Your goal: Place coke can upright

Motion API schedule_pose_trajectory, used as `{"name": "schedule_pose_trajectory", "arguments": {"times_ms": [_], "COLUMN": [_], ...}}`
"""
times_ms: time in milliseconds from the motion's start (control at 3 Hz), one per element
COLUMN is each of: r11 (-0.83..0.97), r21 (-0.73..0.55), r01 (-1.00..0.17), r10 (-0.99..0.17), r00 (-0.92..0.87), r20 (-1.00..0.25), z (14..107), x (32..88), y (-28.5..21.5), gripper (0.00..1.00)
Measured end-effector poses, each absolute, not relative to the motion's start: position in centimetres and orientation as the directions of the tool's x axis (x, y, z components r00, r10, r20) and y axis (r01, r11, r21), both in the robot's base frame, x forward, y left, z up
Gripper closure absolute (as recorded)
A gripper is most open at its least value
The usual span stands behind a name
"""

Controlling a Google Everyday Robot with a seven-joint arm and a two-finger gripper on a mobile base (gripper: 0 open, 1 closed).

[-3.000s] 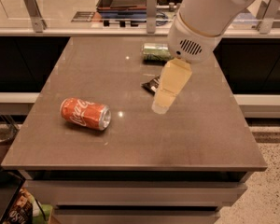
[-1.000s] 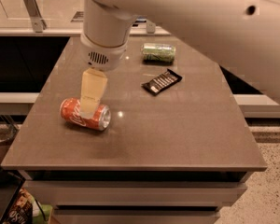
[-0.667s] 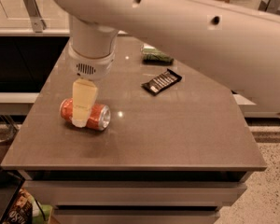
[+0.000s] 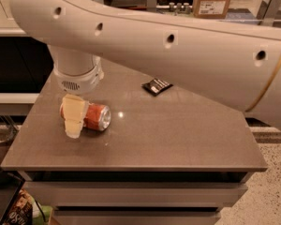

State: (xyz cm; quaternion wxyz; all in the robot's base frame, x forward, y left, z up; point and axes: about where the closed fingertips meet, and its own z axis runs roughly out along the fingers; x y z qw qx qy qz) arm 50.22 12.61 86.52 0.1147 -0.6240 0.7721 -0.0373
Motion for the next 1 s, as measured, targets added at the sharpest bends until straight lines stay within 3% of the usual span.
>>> {"name": "schedule_pose_trajectory", "arguments": {"times_ms": [667, 1000], "r11": [0.262, 0.258], "r21": [-0.26, -0.242], "r01": [-0.929, -0.935], "r10": [-0.965, -0.966], "r00": [-0.255, -0.255], "r20": [-0.059, -0.046], "z": [86.63, 86.02], "x": [50.49, 50.74], "y": [13.21, 13.49], "gripper": [0.0, 0.18]}}
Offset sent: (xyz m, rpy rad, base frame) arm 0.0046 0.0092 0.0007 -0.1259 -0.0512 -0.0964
